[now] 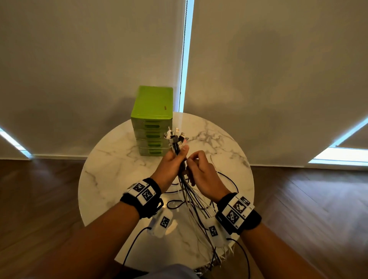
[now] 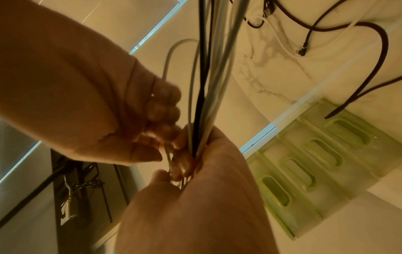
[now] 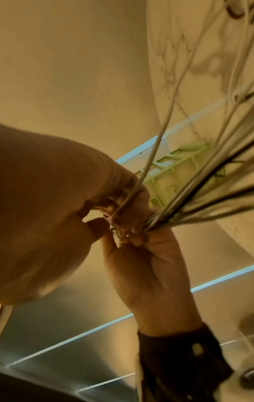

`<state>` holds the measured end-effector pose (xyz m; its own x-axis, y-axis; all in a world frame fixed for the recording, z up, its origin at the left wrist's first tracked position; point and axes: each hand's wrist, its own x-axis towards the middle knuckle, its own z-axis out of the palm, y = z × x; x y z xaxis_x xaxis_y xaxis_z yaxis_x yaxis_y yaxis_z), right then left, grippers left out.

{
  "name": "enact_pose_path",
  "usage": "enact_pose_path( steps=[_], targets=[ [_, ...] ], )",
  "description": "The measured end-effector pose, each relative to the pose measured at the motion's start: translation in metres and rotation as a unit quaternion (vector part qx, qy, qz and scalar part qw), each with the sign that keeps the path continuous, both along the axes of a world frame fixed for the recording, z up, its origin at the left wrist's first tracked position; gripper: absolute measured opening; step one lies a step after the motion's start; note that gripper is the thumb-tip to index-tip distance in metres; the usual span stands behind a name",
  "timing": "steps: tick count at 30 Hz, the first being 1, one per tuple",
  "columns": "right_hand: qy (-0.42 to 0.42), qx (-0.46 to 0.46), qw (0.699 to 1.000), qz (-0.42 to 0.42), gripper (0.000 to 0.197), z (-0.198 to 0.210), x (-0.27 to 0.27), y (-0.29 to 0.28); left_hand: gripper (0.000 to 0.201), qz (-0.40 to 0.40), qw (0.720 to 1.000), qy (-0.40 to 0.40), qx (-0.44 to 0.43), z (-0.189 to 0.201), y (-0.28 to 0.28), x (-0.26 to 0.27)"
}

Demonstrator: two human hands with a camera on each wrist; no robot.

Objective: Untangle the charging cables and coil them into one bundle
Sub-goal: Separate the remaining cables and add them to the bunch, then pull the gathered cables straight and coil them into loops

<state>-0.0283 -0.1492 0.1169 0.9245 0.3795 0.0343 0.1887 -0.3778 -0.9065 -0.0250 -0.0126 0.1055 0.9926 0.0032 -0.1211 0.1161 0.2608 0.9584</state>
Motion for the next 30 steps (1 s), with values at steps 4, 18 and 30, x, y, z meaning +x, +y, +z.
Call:
enact_pose_path(
  steps=[4, 18, 30],
  targets=[
    [-0.049, -0.038, 0.998, 0.031, 0.024, -0.014, -0.009, -0.009, 0.039, 0.041, 0.999, -0.004, 0.006, -0.002, 0.002, 0.003],
    [-0.084, -0.128, 0.986, 0.068, 0.034, -0.011, 0.008, -0.008, 0.027, 0.051, 0.998, 0.005, 0.044, -0.004, 0.004, 0.007],
    [0.111, -0.131, 0.982, 0.082, 0.056, -0.105, 0.01, -0.097, 0.021, 0.151, 0.983, 0.019, -0.105, 0.024, 0.059, 0.038]
  ],
)
